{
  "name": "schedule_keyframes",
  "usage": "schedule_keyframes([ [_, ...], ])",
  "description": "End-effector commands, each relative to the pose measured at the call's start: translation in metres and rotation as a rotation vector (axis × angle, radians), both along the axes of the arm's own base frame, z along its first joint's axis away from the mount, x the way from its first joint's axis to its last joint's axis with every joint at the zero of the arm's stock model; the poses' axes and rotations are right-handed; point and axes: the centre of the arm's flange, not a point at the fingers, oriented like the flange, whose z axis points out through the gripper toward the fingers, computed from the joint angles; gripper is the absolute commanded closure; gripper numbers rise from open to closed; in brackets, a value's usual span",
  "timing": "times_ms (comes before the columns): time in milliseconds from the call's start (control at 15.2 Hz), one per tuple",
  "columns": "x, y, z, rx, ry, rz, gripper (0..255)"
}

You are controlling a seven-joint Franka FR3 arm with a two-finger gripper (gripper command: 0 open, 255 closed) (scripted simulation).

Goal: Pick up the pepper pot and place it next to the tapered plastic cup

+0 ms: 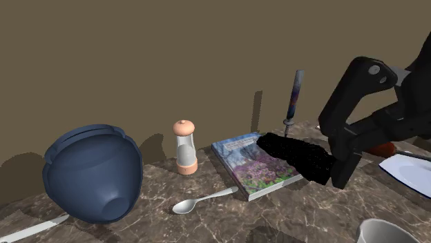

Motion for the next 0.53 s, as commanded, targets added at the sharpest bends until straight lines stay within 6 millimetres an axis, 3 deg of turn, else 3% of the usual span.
schedule_keyframes([
  [0, 0.0, 0.0, 0.0, 0.0, 0.0, 0.0, 0],
  [462, 0.039, 0.077, -0.027, 0.009, -0.013, 0.001, 0],
])
